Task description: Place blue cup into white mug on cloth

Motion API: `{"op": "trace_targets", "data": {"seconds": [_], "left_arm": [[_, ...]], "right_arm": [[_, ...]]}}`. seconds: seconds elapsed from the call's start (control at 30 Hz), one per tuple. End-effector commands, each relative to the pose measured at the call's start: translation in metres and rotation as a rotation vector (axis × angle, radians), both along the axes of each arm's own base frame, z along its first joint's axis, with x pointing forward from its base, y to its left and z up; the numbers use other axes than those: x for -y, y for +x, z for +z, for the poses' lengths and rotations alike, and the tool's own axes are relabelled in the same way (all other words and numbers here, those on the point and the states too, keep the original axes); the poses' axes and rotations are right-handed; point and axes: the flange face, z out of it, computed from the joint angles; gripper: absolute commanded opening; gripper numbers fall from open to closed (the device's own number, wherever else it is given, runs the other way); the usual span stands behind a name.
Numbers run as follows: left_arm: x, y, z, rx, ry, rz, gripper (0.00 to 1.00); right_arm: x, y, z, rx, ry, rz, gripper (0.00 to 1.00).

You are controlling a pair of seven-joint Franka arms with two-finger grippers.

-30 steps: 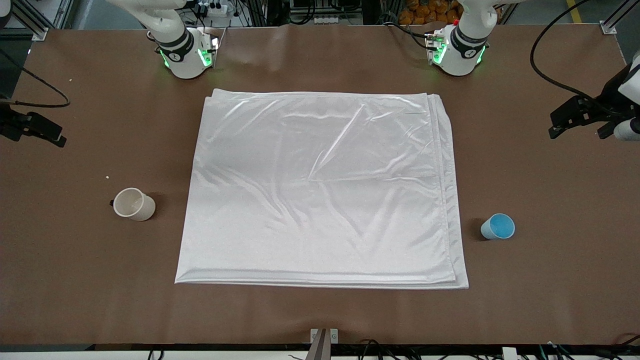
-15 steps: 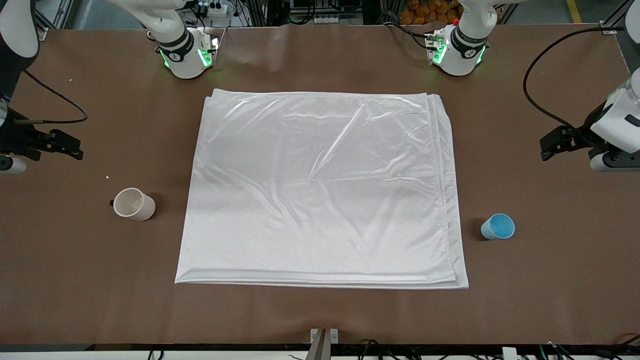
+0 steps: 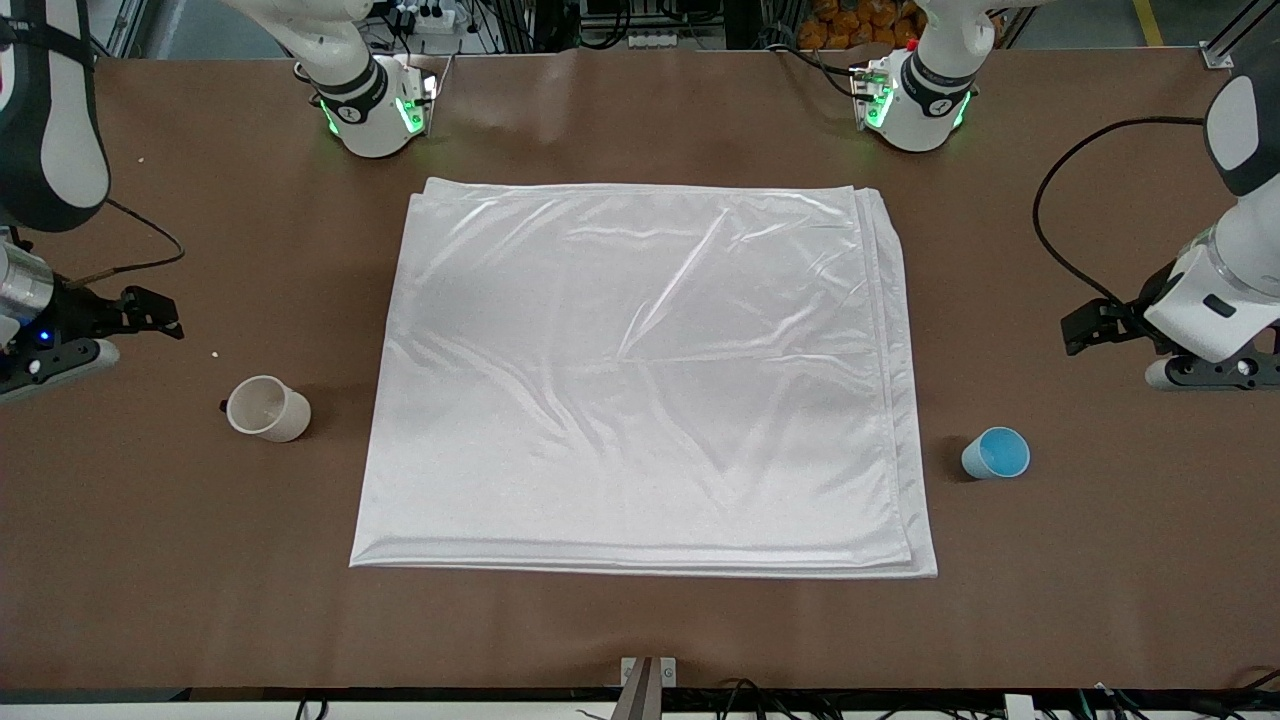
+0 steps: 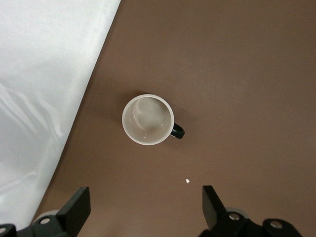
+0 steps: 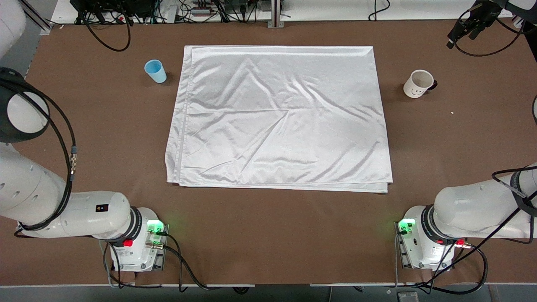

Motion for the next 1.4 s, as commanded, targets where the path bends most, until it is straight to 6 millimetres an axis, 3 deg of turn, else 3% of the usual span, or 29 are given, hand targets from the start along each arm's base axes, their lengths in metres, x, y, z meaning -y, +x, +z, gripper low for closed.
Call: {"op": "trace_targets", "data": {"seconds": [0.0, 0.17, 0.3, 0.43, 0.83, 1.1, 1.27, 1.37], "left_arm": [[-0.019, 0.005, -0.034, 0.047, 0.018, 0.002, 1.0], [-0.026, 0.012, -0.102, 0.09, 0.0, -0.007, 1.0], [-0.052, 0.026, -0.138, 0.086, -0.011, 0.029, 1.0], [-0.053, 0.035, -0.171, 0.084, -0.025, 0.024, 1.0], [-0.056, 0.058, -0.239, 0.023, -0.046, 0.032, 0.94], [-0.059, 0.07, -0.273, 0.001, -0.057, 0.026, 0.94], [-0.06, 0.074, -0.293, -0.013, -0.062, 0.024, 0.89], [-0.06, 0.074, -0.297, -0.019, -0.064, 0.025, 0.76]], "right_arm": [[0.017, 0.013, -0.035, -0.008, 0.029, 0.161, 1.0], [0.032, 0.021, -0.065, -0.009, 0.039, 0.3, 1.0], [0.037, 0.029, -0.089, -0.008, 0.044, 0.397, 1.0], [0.047, 0.034, -0.116, -0.003, 0.049, 0.547, 1.0], [0.046, 0.041, -0.153, -0.031, 0.047, 0.81, 1.0], [0.041, 0.045, -0.185, -0.055, 0.055, 1.015, 1.0], [0.046, 0.045, -0.199, -0.051, 0.059, 1.097, 1.0], [0.047, 0.045, -0.205, -0.055, 0.067, 1.143, 1.0]]}}
